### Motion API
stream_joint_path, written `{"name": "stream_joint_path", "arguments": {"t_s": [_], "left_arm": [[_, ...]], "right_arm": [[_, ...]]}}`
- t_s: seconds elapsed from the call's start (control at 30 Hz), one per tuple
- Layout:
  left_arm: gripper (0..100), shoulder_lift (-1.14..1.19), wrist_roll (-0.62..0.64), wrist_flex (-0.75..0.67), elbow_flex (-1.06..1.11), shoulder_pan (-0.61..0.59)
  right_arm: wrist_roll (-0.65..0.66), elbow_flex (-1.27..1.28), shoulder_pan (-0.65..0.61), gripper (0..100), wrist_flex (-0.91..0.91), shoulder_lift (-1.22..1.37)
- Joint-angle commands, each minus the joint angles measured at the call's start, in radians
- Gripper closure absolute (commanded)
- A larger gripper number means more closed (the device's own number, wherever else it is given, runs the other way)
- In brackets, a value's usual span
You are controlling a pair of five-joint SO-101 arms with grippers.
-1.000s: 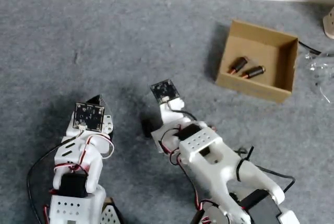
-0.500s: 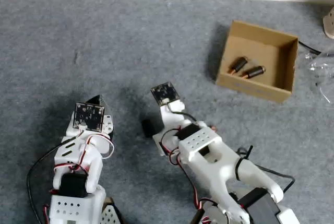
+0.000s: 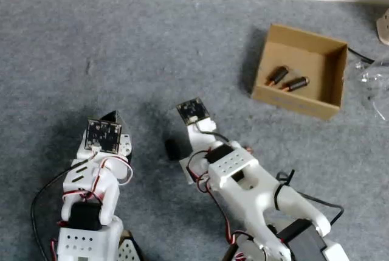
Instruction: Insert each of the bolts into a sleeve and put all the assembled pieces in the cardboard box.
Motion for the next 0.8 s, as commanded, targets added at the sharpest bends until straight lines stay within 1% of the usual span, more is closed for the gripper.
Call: {"name": "stream_joint_path", "arguments": {"t_s": [0.0,0.03,0.07,0.13,0.47,0.6,0.77], "left_arm": [[99,-0.01,-0.002,-0.028,0.008,0.015],[99,-0.01,-0.002,-0.028,0.008,0.015],[99,-0.01,-0.002,-0.028,0.008,0.015],[99,-0.01,-0.002,-0.028,0.008,0.015],[99,-0.01,-0.002,-0.028,0.01,0.015],[99,-0.01,-0.002,-0.028,0.01,0.015],[99,-0.01,-0.002,-0.028,0.008,0.015]], "right_arm": [[0.005,0.018,-0.005,94.2,0.035,0.01],[0.005,0.016,-0.005,98.2,0.035,0.01],[0.005,0.016,-0.005,99.8,0.035,0.01],[0.005,0.018,-0.005,98.7,0.035,0.01],[0.012,0.015,-0.004,99.5,0.035,-0.015],[0.012,0.048,0.001,99.5,0.05,-0.153],[0.012,0.168,0.002,99.5,0.062,-0.446]]}}
